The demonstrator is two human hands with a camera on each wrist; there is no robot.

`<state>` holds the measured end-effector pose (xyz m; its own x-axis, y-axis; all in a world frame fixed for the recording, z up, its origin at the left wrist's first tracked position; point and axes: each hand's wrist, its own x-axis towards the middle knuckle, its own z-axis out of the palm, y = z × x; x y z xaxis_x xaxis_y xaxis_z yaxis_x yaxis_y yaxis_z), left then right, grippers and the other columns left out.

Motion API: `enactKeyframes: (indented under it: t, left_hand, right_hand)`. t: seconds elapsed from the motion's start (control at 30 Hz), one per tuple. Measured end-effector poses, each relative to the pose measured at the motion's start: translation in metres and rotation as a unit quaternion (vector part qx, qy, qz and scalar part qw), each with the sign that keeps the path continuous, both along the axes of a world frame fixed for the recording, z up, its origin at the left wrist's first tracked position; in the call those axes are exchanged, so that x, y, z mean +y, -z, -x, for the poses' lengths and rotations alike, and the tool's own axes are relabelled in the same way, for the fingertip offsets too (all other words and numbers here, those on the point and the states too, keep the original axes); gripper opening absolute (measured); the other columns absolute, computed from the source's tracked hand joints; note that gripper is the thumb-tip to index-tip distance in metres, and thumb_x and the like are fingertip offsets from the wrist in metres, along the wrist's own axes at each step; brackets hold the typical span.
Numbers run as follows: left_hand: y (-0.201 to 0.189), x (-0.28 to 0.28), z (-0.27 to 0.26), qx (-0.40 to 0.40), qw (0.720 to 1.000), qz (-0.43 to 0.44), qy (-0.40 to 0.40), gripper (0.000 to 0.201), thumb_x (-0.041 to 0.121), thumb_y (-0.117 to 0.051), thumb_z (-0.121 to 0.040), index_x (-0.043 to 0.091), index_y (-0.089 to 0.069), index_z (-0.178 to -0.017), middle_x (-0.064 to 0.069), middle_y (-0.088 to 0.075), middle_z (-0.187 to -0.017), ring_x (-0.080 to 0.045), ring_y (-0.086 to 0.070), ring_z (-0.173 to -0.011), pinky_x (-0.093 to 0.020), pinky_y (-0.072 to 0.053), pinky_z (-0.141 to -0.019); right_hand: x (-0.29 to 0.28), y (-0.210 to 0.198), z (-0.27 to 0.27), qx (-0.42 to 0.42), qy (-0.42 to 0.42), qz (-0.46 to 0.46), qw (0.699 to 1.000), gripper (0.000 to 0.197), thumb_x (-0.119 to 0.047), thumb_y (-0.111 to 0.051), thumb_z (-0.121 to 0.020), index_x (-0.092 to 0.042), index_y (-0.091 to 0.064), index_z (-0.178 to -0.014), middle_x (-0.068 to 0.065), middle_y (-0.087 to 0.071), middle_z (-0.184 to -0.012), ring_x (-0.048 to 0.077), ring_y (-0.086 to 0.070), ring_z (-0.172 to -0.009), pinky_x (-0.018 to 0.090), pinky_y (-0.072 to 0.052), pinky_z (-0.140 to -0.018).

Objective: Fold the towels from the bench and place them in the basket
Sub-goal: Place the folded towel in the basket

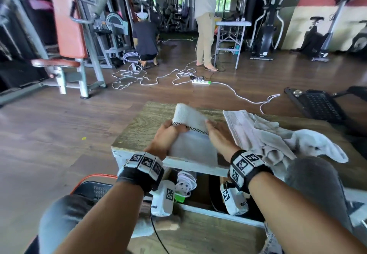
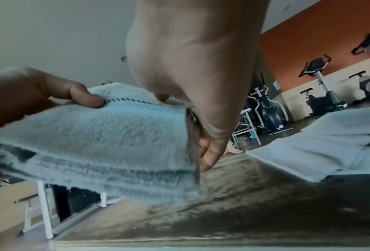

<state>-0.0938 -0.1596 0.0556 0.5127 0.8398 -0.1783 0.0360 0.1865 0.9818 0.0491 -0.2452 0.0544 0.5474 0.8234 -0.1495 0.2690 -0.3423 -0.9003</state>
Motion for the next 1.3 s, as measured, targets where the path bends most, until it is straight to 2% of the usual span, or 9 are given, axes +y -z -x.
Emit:
enactKeyframes:
  t: [0.13,0.3,0.4,0.53,0.67,0.9,1.03,1.17,1.3]
  left_hand:
    - [-0.026,0.001,0.045,-0.024,0.997,-0.025,-0.069,0.048,0.023,-0.078,-0.064,0.008,-0.070,-0.109,-0.016,-0.075,-0.093,-0.031,-0.073,-0.078,-0.034,-0.055,-0.062]
    - [-0.046,-0.002,0.096,-0.047,0.989,-0.024,-0.138,0.028,0.037,-0.073,-0.082,0.009,-0.074,-0.086,-0.012,-0.076,-0.080,-0.027,-0.072,-0.067,-0.038,-0.058,-0.067]
    - [-0.045,-0.003,0.123,-0.036,0.980,-0.058,-0.187,0.037,0.042,-0.068,-0.087,0.006,-0.072,-0.094,-0.012,-0.077,-0.087,-0.028,-0.075,-0.074,-0.039,-0.060,-0.070]
    - [-0.044,-0.009,0.160,-0.040,0.957,-0.068,-0.280,0.028,0.034,-0.066,-0.091,0.007,-0.069,-0.091,-0.002,-0.075,-0.072,-0.021,-0.073,-0.065,-0.029,-0.054,-0.055]
    - [-0.046,-0.021,0.206,-0.033,0.931,-0.056,-0.360,0.026,0.031,-0.066,-0.092,0.005,-0.066,-0.094,-0.009,-0.075,-0.082,-0.023,-0.073,-0.068,-0.030,-0.056,-0.055]
    - [-0.043,-0.043,0.279,0.000,0.866,-0.043,-0.499,0.016,0.026,-0.067,-0.091,0.011,-0.064,-0.090,-0.014,-0.073,-0.089,-0.029,-0.071,-0.078,-0.047,-0.061,-0.075]
    - [-0.039,-0.036,0.306,0.033,0.835,-0.032,-0.549,0.022,0.026,-0.066,-0.089,0.008,-0.062,-0.102,-0.008,-0.067,-0.083,-0.020,-0.065,-0.066,-0.022,-0.055,-0.046]
    - [-0.005,-0.015,0.321,0.079,0.815,0.002,-0.574,0.030,0.024,-0.060,-0.083,0.004,-0.063,-0.105,-0.014,-0.070,-0.092,-0.028,-0.068,-0.080,-0.035,-0.057,-0.066]
    - [0.059,-0.002,0.328,0.126,0.817,0.068,-0.558,0.024,0.019,-0.059,-0.078,0.000,-0.067,-0.091,-0.009,-0.068,-0.079,-0.024,-0.064,-0.069,-0.029,-0.051,-0.061]
  right_hand:
    - [0.007,-0.031,0.037,0.012,0.004,-0.046,0.999,0.062,-0.051,-0.043,-0.102,-0.023,-0.024,-0.154,0.004,-0.025,-0.162,0.028,-0.031,-0.144,0.043,-0.028,-0.112]
    - [0.030,-0.050,0.076,-0.010,-0.034,-0.137,0.990,0.038,-0.028,-0.051,-0.102,-0.019,-0.031,-0.133,0.003,-0.054,-0.120,0.017,-0.056,-0.101,0.025,-0.041,-0.065]
    - [0.043,-0.058,0.102,-0.047,-0.065,-0.147,0.986,0.041,-0.031,-0.051,-0.102,-0.020,-0.027,-0.134,-0.007,-0.050,-0.099,0.005,-0.050,-0.077,0.020,-0.041,-0.058]
    - [0.067,-0.061,0.144,-0.059,-0.117,-0.148,0.980,0.043,-0.030,-0.055,-0.100,-0.018,-0.029,-0.132,0.005,-0.056,-0.116,0.004,-0.051,-0.078,0.019,-0.040,-0.057]
    - [0.085,-0.059,0.194,-0.055,-0.185,-0.137,0.972,0.044,-0.030,-0.057,-0.099,-0.015,-0.031,-0.132,0.003,-0.050,-0.119,0.005,-0.051,-0.080,0.017,-0.037,-0.057]
    - [0.104,-0.037,0.278,0.027,-0.299,-0.094,0.949,0.039,-0.029,-0.057,-0.094,-0.012,-0.039,-0.126,0.004,-0.056,-0.114,0.015,-0.055,-0.085,0.027,-0.041,-0.065]
    - [0.117,-0.025,0.308,0.046,-0.341,-0.070,0.936,0.045,-0.024,-0.054,-0.092,-0.013,-0.035,-0.132,0.007,-0.053,-0.122,0.024,-0.053,-0.103,0.033,-0.041,-0.085]
    - [0.132,-0.003,0.321,0.028,-0.362,-0.054,0.930,0.050,-0.019,-0.055,-0.091,-0.016,-0.031,-0.135,0.009,-0.053,-0.125,0.025,-0.055,-0.106,0.030,-0.041,-0.083]
    - [0.143,0.043,0.326,-0.035,-0.365,-0.019,0.930,0.047,-0.010,-0.054,-0.086,-0.014,-0.031,-0.128,0.017,-0.052,-0.123,0.034,-0.057,-0.106,0.033,-0.044,-0.078]
